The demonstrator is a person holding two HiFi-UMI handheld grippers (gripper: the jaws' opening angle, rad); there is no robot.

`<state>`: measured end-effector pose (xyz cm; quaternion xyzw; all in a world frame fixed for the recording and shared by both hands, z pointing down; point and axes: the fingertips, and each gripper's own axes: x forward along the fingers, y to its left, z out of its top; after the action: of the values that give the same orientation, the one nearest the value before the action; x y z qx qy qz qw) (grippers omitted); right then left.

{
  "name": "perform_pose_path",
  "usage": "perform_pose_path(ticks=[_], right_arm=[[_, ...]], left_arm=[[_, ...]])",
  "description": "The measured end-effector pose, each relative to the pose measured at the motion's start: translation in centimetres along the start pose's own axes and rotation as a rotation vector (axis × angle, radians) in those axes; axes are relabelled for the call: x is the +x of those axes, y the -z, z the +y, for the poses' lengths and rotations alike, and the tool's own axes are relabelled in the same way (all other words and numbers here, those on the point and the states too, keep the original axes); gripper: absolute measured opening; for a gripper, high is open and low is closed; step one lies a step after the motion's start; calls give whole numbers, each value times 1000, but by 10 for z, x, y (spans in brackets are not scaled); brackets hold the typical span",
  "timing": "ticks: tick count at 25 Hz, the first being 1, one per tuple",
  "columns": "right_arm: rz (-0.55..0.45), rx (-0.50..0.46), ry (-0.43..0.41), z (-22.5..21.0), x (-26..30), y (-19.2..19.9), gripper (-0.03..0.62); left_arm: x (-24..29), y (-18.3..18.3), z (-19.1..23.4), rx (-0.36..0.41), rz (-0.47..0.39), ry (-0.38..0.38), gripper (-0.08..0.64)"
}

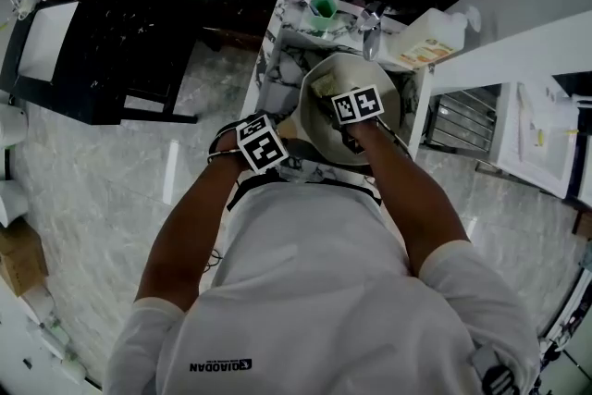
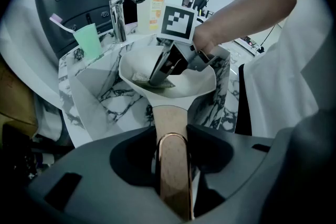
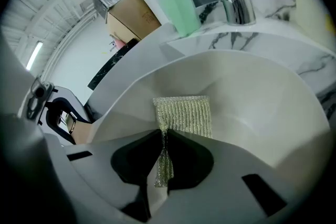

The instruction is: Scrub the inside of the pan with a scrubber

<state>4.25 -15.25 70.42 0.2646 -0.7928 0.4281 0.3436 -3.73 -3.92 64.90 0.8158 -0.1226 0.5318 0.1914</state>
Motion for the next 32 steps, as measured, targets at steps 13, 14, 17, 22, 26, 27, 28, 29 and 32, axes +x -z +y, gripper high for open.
perform_pose_path(ticks=[13,14,17,22,26,27,28,29,32], right_arm=[[195,-351,417,-80,-73,19,61],[229,-379,429,-82,-72,23,61],[296,-387,437,-87,-62,33,61],[374,-287,455,-101,-50,61,61],[402,-246,425,-103,-45,75,61],[416,-222,418,-102,-46,80,61],[430,-198,412,-102,-47,86,61],[437,-179,411,-103,-48,89,61],[434,-143,408,-106,-48,91,61]], left_arm=[[-1,-2,-1,-1,1,2,186],[-1,-3,-1,-2,1,2,186],[-1,-4,0,-2,0,-1,186],[-1,-2,-1,-2,2,-1,186],[0,-2,0,-1,2,-1,186],[0,-2,0,-1,3,-1,186],[0,-2,0,-1,3,-1,186],[0,-2,1,-1,4,0,186],[0,-1,1,-1,4,0,186]])
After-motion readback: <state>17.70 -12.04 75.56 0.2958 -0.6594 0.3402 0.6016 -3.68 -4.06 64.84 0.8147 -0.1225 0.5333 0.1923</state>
